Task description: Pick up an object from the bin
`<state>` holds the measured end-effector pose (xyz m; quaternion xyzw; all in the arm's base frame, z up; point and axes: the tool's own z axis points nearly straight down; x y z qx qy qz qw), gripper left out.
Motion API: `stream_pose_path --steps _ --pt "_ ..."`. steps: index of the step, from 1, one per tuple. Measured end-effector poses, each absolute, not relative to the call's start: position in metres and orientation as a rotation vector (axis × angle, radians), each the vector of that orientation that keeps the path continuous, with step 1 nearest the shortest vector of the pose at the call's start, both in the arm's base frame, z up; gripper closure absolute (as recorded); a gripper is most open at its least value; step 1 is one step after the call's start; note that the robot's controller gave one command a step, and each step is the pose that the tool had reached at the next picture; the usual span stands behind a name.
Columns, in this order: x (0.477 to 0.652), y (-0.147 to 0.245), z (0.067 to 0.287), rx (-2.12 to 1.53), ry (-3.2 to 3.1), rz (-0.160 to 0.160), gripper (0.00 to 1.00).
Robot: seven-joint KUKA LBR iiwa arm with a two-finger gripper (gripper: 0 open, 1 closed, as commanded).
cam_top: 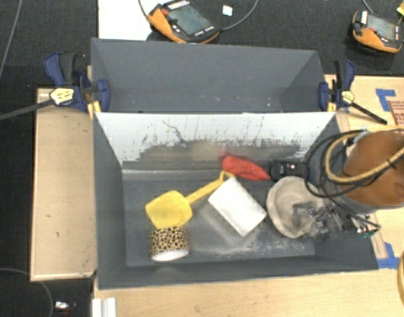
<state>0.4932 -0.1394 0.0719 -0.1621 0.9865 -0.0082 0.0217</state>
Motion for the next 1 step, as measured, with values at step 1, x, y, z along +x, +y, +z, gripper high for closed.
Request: stream_pose_path --steps 1 --pt "0.4936 -0.1378 0.0719 -0.474 3.062 -0.026 1.0"
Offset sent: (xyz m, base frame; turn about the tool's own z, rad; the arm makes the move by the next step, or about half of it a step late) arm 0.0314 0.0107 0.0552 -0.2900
